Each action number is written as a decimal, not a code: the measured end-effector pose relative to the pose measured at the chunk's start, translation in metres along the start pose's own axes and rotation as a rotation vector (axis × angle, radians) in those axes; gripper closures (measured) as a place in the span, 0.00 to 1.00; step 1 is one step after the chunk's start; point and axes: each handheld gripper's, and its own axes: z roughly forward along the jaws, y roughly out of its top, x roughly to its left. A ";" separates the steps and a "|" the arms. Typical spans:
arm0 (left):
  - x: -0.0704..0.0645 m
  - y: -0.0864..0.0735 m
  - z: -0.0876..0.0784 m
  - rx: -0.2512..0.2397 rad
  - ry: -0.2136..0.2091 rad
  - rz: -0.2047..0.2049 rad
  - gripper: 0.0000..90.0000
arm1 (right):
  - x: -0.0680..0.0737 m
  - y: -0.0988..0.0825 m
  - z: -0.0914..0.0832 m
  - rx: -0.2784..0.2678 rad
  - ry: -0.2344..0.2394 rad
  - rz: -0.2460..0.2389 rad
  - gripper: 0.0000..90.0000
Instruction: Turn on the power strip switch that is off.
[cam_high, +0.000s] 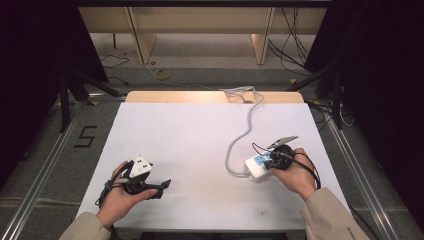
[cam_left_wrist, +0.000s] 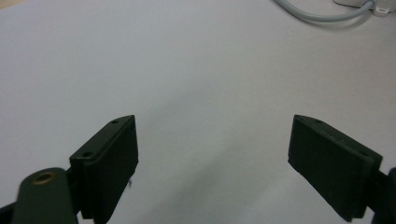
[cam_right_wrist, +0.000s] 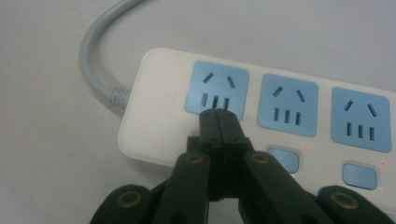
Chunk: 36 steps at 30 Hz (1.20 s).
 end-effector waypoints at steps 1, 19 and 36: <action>0.000 0.000 0.000 -0.001 -0.001 0.000 0.17 | 0.000 -0.001 -0.001 -0.006 -0.001 0.000 1.00; 0.000 0.000 0.000 -0.003 0.000 0.001 0.17 | -0.002 -0.011 -0.014 -0.138 0.017 0.034 1.00; 0.000 0.000 0.000 -0.006 0.000 -0.001 0.17 | 0.002 -0.026 -0.027 -0.212 0.040 0.025 1.00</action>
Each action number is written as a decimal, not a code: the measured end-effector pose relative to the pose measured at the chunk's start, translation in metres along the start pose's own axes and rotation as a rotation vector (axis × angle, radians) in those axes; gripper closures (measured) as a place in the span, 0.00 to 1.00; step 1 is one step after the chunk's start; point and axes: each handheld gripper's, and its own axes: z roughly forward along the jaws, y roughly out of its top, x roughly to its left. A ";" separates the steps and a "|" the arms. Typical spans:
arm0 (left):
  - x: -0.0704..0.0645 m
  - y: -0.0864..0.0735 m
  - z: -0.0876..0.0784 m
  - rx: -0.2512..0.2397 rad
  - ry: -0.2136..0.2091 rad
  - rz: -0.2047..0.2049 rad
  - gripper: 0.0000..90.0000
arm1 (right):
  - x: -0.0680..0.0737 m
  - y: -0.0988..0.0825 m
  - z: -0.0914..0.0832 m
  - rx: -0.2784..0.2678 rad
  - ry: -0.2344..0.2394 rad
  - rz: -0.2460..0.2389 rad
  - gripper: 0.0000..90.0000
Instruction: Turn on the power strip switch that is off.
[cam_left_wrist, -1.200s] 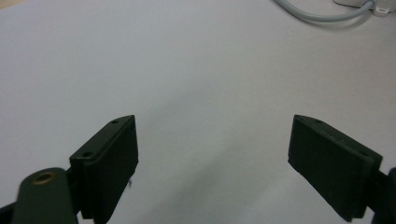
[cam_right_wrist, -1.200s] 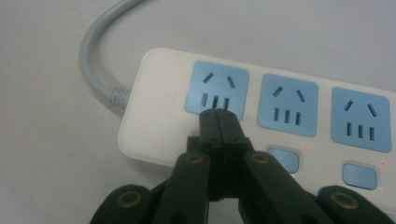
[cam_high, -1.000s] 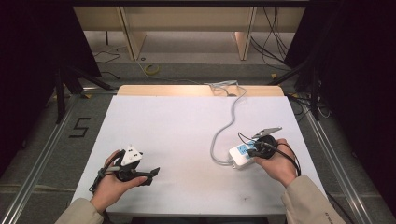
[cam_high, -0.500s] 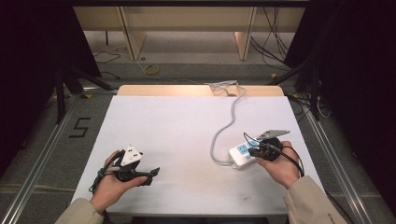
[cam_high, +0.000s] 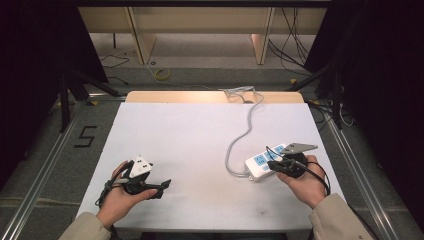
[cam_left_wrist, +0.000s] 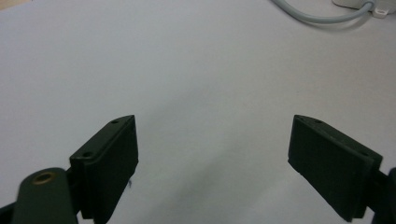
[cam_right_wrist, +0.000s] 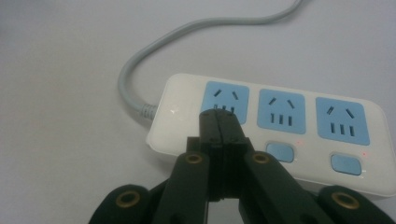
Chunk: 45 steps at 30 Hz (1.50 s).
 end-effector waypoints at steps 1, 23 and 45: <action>0.000 0.000 0.000 0.000 -0.001 0.001 0.17 | 0.000 -0.001 -0.001 -0.006 0.001 0.001 1.00; 0.000 0.000 0.000 0.003 -0.006 0.003 0.17 | 0.003 -0.013 -0.010 -0.048 0.020 -0.005 0.97; 0.000 -0.001 0.000 0.006 -0.011 0.002 0.17 | -0.002 -0.040 -0.020 -0.099 0.028 0.001 0.73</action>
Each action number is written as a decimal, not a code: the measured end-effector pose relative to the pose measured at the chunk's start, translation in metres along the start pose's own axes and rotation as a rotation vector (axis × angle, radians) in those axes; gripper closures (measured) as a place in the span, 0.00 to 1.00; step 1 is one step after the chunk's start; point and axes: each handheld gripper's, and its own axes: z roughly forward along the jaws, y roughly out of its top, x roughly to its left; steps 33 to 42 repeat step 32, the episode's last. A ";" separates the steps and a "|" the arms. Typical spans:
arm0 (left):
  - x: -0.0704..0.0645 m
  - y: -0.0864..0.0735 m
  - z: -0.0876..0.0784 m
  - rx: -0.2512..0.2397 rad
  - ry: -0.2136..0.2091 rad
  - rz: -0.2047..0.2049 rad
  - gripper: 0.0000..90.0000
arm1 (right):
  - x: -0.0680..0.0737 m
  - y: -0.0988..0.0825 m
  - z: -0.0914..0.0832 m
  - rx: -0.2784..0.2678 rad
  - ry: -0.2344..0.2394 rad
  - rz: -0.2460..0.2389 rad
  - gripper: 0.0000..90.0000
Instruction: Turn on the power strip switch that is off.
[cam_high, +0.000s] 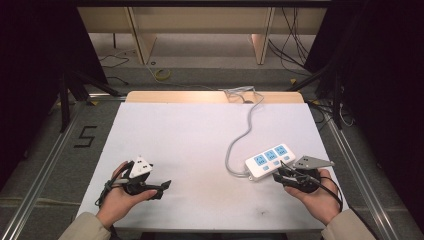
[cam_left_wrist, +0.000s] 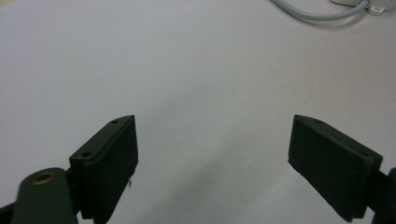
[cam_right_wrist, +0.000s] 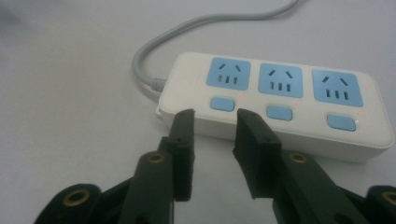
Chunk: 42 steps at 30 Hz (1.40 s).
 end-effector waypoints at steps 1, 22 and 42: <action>0.000 0.000 0.000 0.000 0.000 -0.001 0.17 | 0.000 -0.001 0.000 -0.009 0.000 0.000 0.72; 0.000 0.000 0.001 0.001 0.002 0.002 0.17 | 0.000 -0.016 -0.015 -0.078 -0.018 0.030 0.45; 0.001 0.001 0.003 0.010 0.001 0.000 0.17 | 0.001 -0.017 -0.015 -0.088 -0.020 0.030 0.39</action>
